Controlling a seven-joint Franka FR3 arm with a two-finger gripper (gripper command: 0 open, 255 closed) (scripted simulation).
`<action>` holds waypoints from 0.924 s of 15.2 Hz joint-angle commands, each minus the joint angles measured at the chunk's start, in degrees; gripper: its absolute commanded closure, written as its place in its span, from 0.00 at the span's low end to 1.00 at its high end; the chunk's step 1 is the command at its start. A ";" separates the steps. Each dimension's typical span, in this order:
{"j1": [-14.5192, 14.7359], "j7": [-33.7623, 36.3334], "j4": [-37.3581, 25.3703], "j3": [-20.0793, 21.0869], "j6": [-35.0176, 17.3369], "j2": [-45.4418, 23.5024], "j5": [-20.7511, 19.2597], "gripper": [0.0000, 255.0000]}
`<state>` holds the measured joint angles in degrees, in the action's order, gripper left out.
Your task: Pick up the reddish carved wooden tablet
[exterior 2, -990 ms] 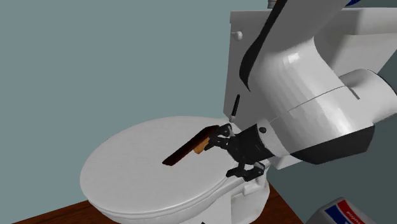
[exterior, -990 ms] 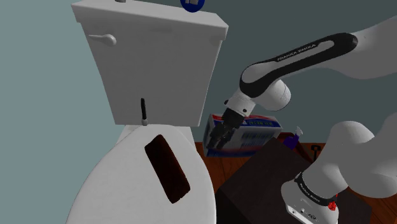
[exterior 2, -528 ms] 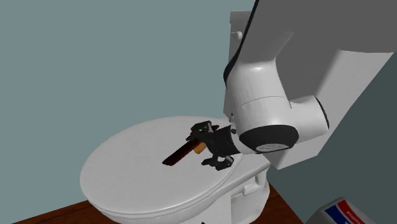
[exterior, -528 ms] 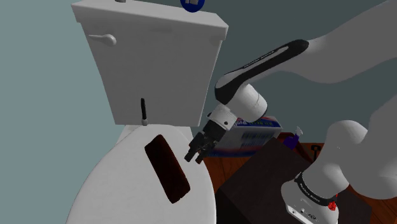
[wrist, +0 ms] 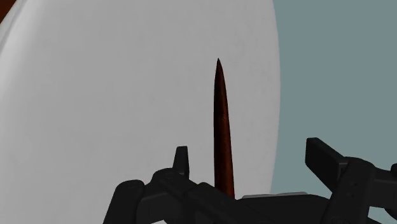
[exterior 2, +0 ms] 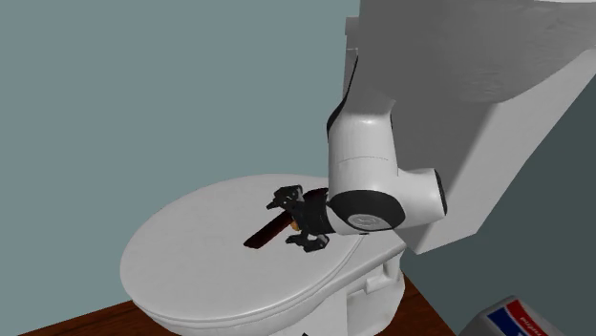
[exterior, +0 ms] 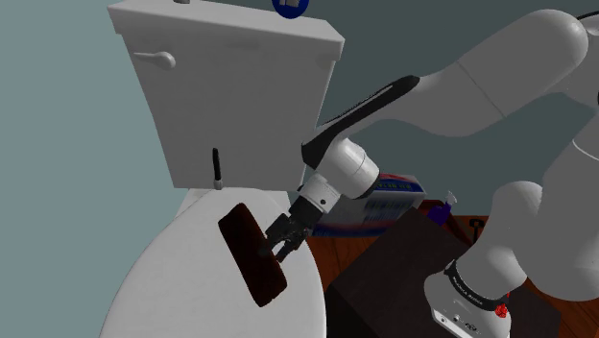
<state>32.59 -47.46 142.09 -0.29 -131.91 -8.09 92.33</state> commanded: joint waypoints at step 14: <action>0.01 -3.01 -0.79 0.14 0.07 -2.98 2.16 1.00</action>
<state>32.62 -50.50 141.33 -0.12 -131.84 -11.05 94.53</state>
